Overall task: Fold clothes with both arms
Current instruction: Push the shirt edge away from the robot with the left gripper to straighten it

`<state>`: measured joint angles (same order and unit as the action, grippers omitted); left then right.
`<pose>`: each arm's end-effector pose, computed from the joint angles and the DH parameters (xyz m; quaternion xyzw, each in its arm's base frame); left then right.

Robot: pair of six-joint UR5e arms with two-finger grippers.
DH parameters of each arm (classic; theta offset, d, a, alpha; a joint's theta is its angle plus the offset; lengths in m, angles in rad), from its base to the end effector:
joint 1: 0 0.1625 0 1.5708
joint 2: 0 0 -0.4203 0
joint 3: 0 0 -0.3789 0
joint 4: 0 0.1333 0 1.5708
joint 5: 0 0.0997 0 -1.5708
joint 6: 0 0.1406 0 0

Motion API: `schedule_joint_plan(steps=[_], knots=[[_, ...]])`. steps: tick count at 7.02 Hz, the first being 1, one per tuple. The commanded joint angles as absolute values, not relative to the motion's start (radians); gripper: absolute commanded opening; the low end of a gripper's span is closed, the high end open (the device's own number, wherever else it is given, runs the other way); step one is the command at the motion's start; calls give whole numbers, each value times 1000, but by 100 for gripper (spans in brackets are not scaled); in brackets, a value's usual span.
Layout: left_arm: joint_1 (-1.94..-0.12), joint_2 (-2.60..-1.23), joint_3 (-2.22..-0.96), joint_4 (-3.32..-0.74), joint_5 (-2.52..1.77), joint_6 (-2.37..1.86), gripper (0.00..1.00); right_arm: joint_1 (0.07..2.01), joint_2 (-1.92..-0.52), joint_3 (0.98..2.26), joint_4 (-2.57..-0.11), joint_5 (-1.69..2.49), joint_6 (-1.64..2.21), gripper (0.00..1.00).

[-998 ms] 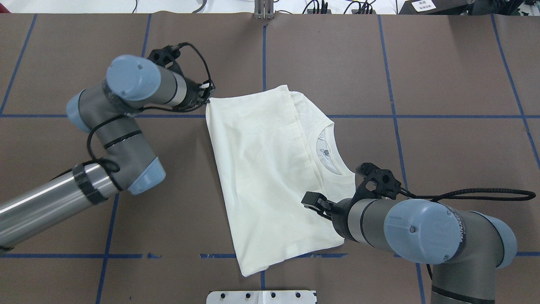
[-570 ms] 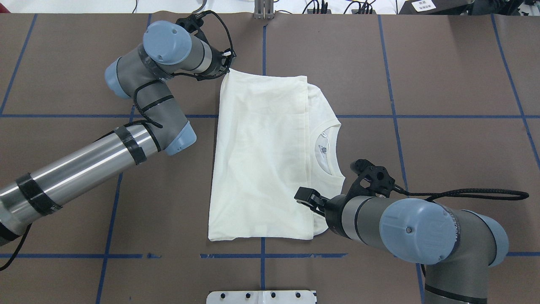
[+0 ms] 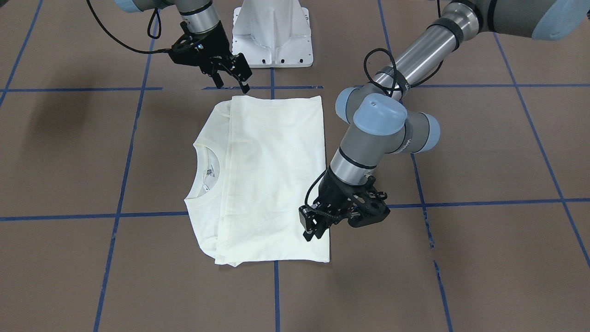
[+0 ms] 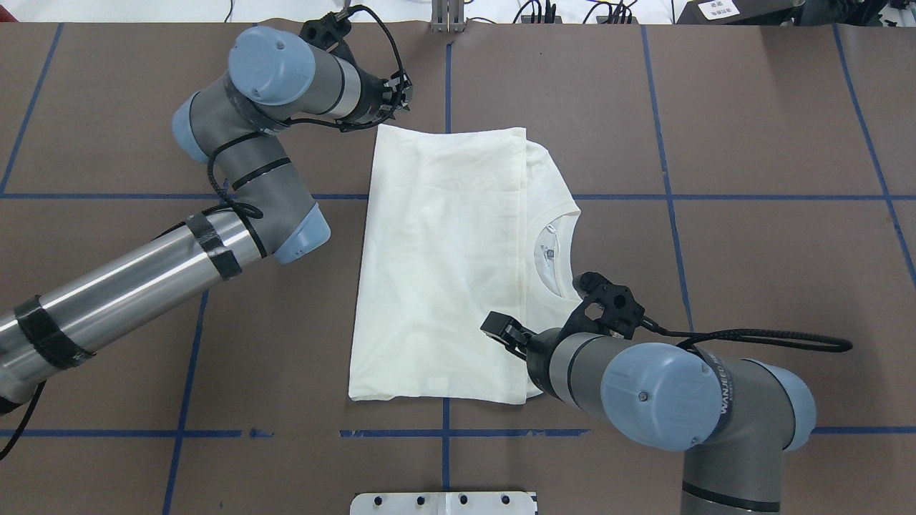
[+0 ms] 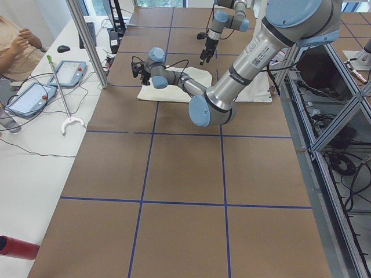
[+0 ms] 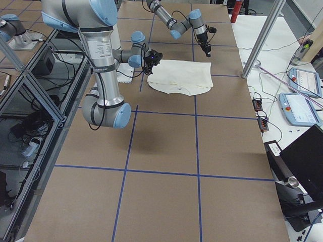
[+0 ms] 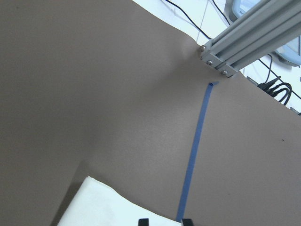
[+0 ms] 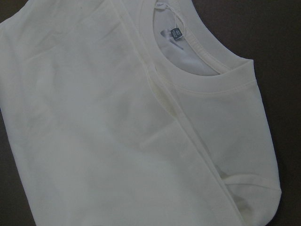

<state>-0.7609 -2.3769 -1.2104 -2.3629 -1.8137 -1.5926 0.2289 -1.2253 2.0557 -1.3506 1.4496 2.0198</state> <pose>0.5156 -0.6283 0.2405 0.1160 0.5726 -0.2434 0.7742 -0.5197 -0.2754 0.2611 -0.0029 -0.5033 0.3158 0.8044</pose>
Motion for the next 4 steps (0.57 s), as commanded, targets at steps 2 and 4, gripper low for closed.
schedule_joint_plan(steps=[2,4], knots=[[-765,-2301,-1336,-2356,-1868,-1597,35,198,-1207,1959,-1359,1417,2138,85],[-765,-2280,-1362,-2356,-1868,-1598,36,193,-1209,1928,-1367,1417,2152,85]])
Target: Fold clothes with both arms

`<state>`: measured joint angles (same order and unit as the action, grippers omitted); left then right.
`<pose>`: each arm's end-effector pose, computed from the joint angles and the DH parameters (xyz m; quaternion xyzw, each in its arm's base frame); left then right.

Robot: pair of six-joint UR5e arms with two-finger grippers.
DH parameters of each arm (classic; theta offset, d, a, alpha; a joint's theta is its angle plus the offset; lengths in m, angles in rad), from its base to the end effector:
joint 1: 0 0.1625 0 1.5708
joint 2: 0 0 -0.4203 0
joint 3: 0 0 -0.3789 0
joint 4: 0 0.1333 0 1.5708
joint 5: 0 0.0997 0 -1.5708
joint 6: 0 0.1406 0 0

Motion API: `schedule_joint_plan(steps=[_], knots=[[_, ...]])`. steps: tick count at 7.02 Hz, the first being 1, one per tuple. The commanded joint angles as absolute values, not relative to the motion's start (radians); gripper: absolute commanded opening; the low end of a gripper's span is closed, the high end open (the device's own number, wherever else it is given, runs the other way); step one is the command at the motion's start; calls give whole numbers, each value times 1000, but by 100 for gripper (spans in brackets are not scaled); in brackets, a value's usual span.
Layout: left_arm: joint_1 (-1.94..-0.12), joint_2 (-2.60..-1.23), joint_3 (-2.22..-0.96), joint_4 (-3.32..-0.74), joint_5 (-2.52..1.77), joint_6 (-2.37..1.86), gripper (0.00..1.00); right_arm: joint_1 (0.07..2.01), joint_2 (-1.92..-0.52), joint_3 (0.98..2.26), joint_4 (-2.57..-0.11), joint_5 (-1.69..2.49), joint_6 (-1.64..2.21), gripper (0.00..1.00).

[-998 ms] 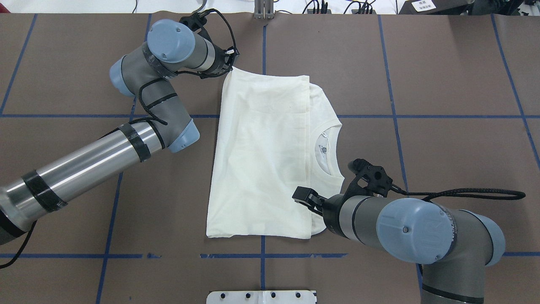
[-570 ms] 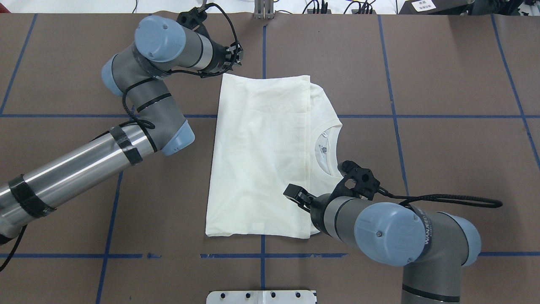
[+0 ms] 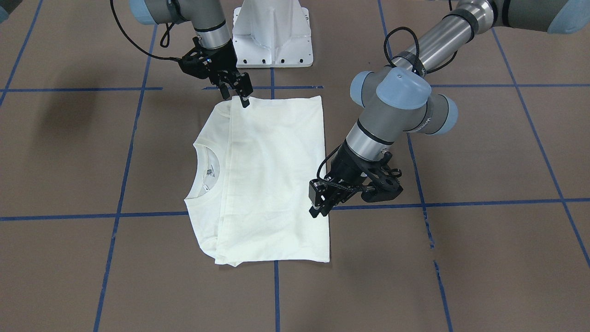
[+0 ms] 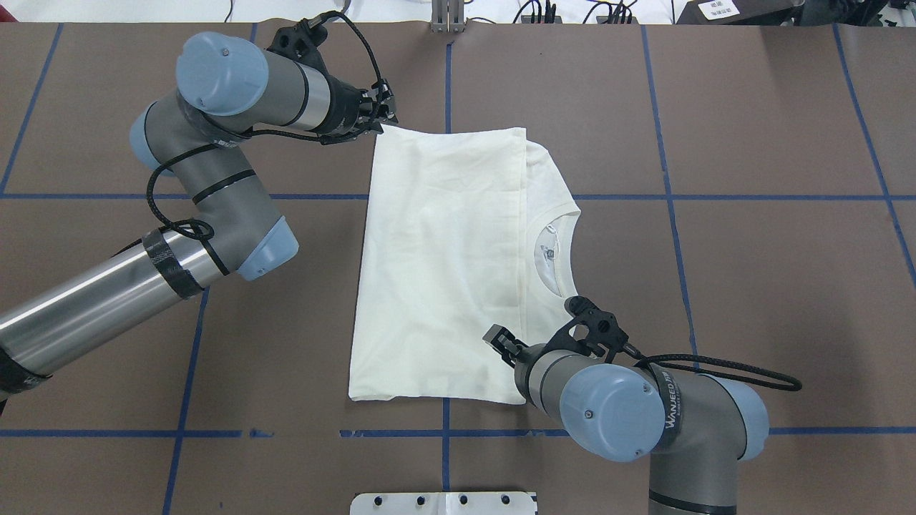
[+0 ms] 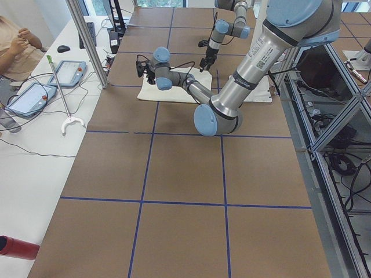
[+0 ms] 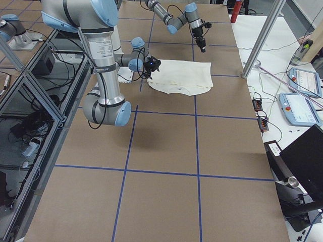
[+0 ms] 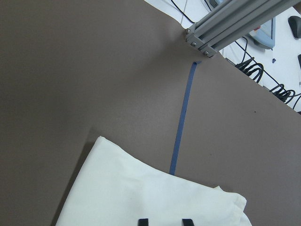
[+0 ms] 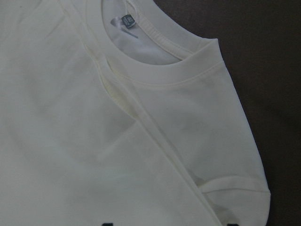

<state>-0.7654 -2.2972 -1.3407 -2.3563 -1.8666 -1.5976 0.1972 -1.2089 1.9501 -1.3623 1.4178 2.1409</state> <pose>0.4911 -0.5998 0.2390 0.1033 0.5942 -0.2246 0.7654 -0.5574 -0.2692 0.2995 -0.0177 -0.4606 0.3643 0.8092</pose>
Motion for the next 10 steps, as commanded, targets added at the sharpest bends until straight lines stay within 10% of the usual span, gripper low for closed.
schedule_joint_plan(steps=[1,10], knots=[[-765,-2255,-1383,-2356,-1868,-1598,36,184,-1215,1927,-1368,1417,2152,84],[-764,-2249,-1397,-2356,-1867,-1598,37,143,-1210,1928,-1463,1417,2198,71]])
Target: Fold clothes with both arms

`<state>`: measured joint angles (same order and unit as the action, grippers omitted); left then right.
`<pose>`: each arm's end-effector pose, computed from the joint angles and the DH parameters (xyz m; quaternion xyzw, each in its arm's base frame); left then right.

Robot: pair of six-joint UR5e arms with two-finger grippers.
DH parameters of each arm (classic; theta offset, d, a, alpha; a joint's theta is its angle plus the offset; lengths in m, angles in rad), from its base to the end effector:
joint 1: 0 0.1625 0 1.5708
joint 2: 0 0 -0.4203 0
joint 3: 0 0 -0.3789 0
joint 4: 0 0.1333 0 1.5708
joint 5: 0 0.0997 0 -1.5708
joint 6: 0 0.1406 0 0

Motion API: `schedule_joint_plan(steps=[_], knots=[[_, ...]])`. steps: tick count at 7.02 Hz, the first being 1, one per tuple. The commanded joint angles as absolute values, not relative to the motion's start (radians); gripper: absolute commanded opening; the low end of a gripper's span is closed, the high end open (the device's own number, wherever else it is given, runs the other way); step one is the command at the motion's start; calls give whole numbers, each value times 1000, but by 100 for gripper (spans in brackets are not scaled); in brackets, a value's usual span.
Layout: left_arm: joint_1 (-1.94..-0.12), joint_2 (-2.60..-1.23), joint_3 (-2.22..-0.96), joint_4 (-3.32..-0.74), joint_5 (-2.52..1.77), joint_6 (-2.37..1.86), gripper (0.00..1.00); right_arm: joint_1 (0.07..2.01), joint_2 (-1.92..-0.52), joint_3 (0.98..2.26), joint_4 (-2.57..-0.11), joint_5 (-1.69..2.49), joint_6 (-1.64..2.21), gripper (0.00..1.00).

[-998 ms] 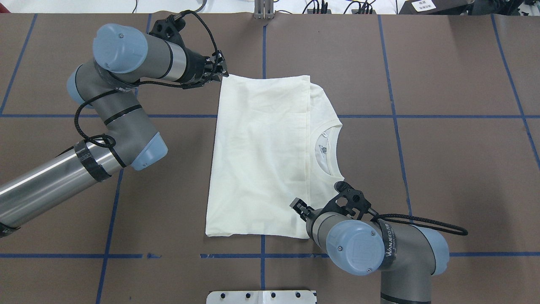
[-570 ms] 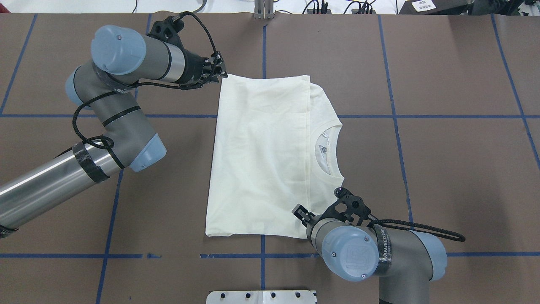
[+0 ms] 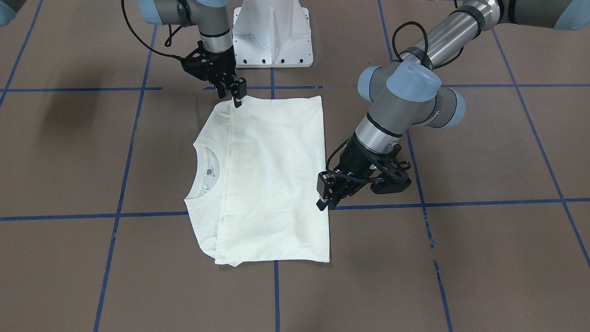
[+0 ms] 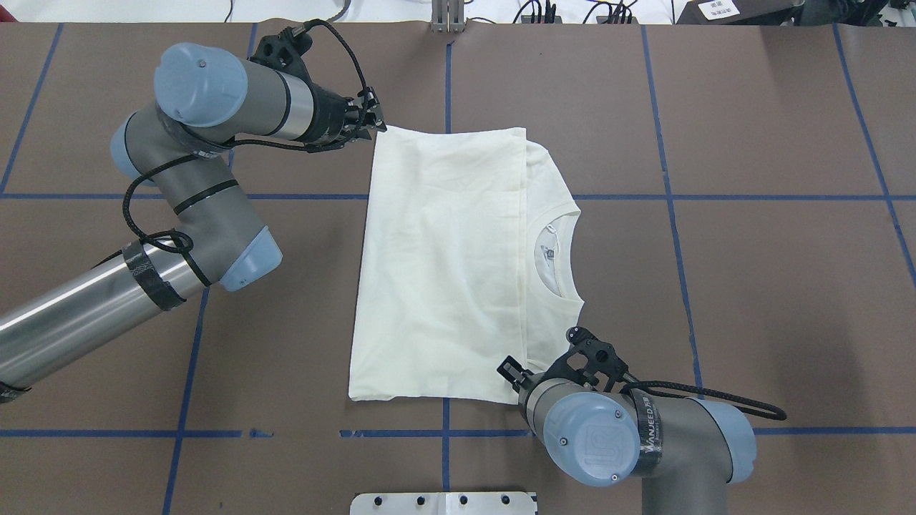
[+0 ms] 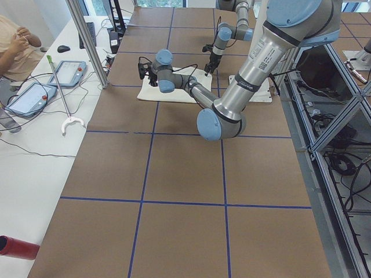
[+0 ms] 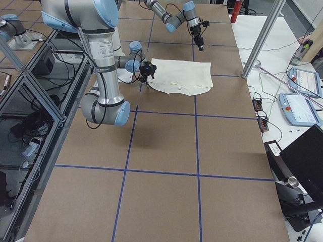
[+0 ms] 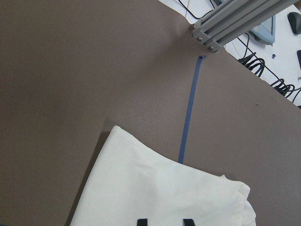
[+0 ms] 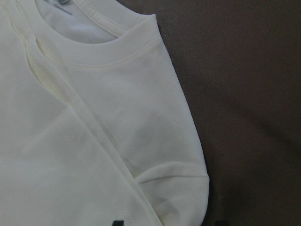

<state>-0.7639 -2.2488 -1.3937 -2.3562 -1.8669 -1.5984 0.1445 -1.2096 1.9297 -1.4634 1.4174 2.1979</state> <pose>0.4800 -0.5875 0.2499 0.1033 0.5959 -0.2235 0.7644 -0.5746 -0.2400 0.3264 -0.0277 -0.4060 0.3721 0.8342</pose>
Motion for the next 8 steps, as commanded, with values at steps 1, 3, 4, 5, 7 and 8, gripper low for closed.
schedule_joint_plan(steps=[1,3,4,5,7,8], knots=[[-764,-2247,-1402,-2356,-1867,-1598,37,143,-1210,1928,-1463,1417,2198,70],[-762,-2223,-1428,-2356,-1867,-1598,37,140,-1213,1928,-1463,1417,2198,70],[-764,-2223,-1430,-2356,-1867,-1600,37,137,-1215,1928,-1463,1417,2198,70],[-764,-2221,-1431,-2356,-1867,-1600,37,135,-1215,1928,-1463,1417,2198,70],[-762,-2207,-1450,-2356,-1867,-1600,37,135,-1216,1928,-1463,1417,2198,61],[-761,-2203,-1454,-2355,-1867,-1600,38,133,-1215,1928,-1463,1417,2198,51]])
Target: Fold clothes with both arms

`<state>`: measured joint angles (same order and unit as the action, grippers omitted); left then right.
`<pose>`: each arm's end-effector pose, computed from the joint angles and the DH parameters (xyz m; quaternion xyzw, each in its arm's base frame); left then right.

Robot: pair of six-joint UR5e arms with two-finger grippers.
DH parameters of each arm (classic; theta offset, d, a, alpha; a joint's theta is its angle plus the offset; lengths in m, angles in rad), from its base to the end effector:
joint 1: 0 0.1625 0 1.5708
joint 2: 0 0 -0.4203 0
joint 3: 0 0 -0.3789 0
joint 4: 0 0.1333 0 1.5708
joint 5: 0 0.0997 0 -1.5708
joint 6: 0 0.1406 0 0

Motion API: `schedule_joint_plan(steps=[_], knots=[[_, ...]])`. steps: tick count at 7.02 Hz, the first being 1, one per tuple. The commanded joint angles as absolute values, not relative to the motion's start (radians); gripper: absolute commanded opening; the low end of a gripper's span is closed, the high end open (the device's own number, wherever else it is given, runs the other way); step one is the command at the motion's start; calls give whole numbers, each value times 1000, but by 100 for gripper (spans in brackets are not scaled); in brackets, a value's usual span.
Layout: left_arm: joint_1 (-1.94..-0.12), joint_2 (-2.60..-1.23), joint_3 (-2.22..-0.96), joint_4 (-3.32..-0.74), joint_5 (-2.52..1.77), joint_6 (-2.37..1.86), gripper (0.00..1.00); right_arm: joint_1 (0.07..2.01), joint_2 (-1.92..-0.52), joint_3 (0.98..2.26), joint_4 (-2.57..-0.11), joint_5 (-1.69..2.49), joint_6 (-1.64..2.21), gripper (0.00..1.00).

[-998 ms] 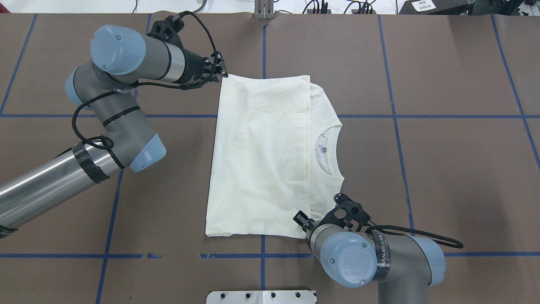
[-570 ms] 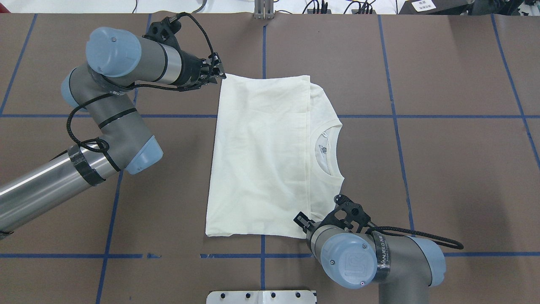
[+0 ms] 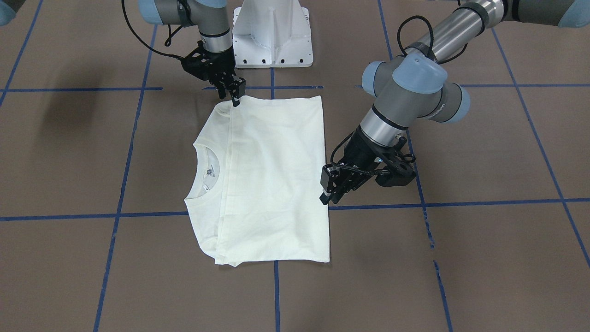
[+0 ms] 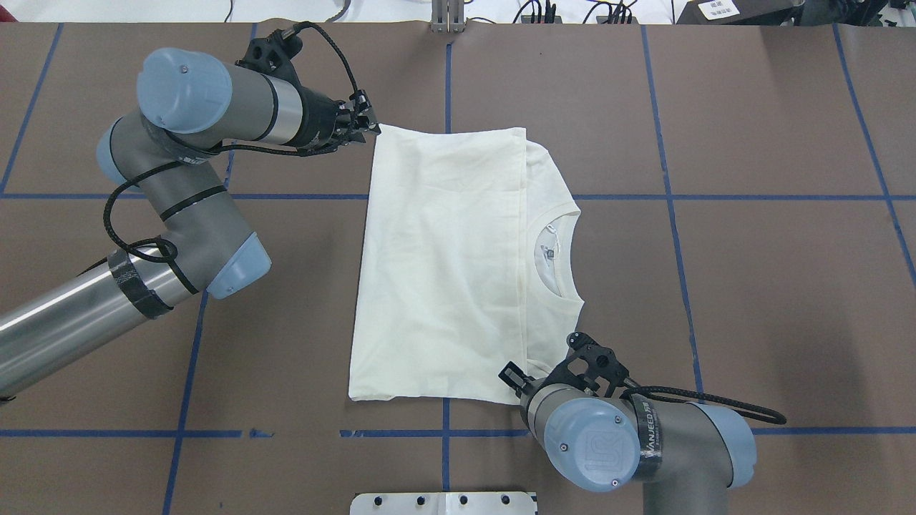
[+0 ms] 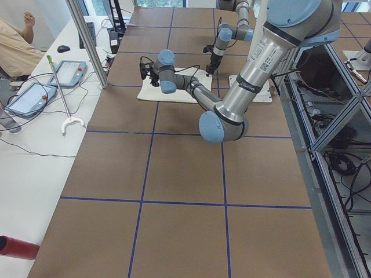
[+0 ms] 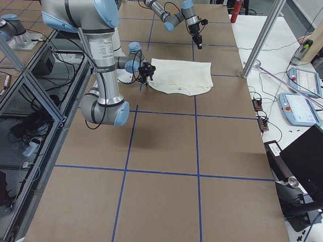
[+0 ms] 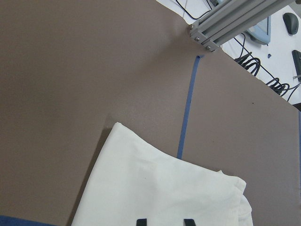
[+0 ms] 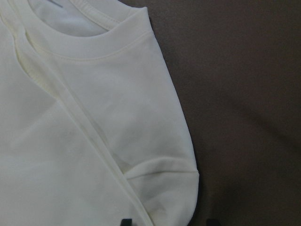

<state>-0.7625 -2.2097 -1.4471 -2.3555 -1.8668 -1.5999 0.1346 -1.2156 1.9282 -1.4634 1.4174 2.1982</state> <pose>0.4689 -0.5755 0.2531 0.1050 0.6008 -0.2212 0.7609 -0.5763 -0.2342 0.3307 -0.0288 -0.4026 0.3684 0.8375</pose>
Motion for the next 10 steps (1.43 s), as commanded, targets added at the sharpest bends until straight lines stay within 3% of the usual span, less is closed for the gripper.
schedule_joint_plan(steps=[1,2,7,8,9,10], knots=[[-762,-2201,-1457,-2355,-1867,-1600,38,133,-1216,1930,-1463,1417,2207,25],[-762,-2201,-1465,-2355,-1867,-1601,38,132,-1215,1931,-1463,1417,2230,0],[-761,-2200,-1476,-2353,-1867,-1617,38,136,-1215,1954,-1463,1424,2229,0],[-761,-2200,-1483,-2341,-1867,-1617,38,138,-1223,1962,-1463,1422,2230,7],[-759,-2200,-1486,-2339,-1867,-1618,38,137,-1223,1959,-1463,1417,2230,37],[-758,-2200,-1486,-2339,-1867,-1637,38,138,-1221,1957,-1465,1416,2232,45]])
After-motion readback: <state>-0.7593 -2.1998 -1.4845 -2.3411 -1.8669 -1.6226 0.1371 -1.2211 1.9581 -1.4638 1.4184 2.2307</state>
